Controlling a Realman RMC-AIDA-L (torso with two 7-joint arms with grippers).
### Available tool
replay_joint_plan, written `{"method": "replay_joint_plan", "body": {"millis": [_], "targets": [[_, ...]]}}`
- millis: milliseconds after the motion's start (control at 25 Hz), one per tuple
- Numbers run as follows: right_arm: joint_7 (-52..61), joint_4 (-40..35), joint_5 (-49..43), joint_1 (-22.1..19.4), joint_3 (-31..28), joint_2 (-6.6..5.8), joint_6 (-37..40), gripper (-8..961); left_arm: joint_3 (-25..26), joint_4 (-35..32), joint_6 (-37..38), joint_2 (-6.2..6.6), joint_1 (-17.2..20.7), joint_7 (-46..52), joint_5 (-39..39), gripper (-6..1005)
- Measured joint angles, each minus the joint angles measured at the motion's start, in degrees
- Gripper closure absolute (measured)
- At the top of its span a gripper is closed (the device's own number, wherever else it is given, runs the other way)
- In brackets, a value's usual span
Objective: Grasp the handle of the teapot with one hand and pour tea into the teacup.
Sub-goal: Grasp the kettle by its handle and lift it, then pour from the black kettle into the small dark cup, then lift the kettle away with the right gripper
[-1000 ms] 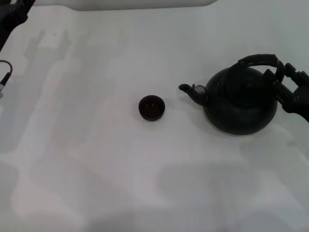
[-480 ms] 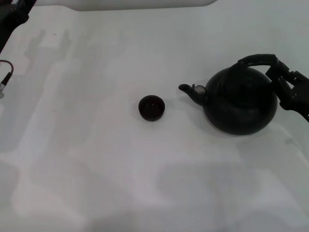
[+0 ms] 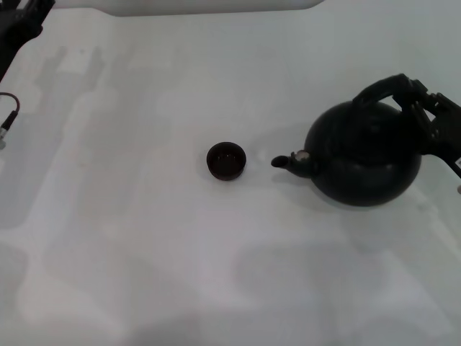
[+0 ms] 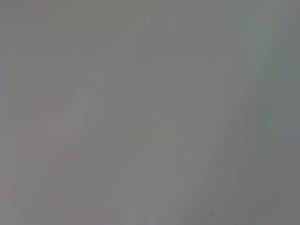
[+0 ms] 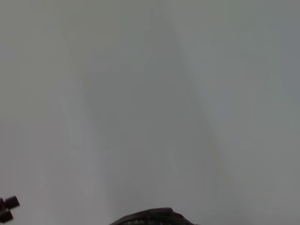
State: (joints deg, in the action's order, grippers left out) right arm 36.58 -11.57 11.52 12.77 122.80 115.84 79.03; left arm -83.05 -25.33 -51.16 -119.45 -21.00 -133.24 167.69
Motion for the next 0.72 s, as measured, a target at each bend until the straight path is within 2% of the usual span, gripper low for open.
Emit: {"method": "replay_joint_plan", "body": {"millis": [200,520,720], "targets": [[-3.7,-3.2,0.0,1.0,0.1,-0.09,-0.6,740,-0.1,0.3,0.0,0.07,-0.1,0.0,0.0,286],[-13.8,-7.1,0.0,5.7,0.1,-0.16,-7.9,757,-0.4,0.3,-0.1,0.08,-0.2,0.0,0.0,284],[-19.9,-8.5,-0.3,7.0,0.1,-0.19,-9.0,774,-0.8,0.3,-0.1,0.07,-0.2,0.0,0.0,284]]}}
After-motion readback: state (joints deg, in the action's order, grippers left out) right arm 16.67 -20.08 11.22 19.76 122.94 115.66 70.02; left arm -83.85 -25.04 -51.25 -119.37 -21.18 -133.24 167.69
